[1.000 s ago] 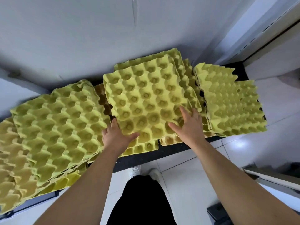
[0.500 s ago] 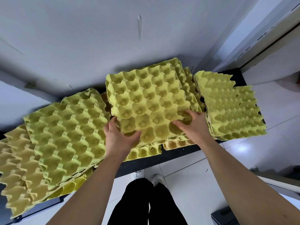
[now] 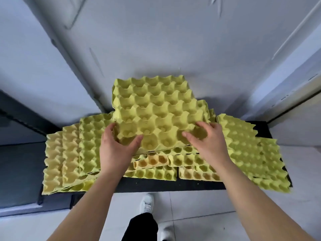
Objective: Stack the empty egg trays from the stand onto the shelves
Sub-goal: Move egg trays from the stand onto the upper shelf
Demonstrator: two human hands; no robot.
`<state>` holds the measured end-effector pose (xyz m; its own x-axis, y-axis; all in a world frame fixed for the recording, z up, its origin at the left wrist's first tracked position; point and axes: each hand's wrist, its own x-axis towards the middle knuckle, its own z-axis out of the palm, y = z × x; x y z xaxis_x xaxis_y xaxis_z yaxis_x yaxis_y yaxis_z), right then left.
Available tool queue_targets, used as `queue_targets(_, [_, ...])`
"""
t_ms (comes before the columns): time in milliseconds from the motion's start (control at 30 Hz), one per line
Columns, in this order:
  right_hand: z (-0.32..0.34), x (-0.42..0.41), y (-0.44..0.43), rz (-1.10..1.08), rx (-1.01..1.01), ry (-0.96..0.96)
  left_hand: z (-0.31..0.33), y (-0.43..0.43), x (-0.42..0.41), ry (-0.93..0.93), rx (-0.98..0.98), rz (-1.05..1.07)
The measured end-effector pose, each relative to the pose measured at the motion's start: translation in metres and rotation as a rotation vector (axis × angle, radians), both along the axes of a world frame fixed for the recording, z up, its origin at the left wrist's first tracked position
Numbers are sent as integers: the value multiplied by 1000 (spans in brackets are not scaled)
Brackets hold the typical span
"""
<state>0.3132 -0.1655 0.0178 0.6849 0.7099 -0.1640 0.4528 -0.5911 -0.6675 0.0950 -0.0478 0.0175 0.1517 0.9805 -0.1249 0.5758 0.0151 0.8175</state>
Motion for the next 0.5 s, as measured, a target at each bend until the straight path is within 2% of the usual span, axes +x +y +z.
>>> queue_targets(233, [87,-52,4,234,129,-146,80,-46,-72,-104,199,226])
queue_targets(500, [187,-150,32,427,390,-189,180,-67,-182,-162,423,414])
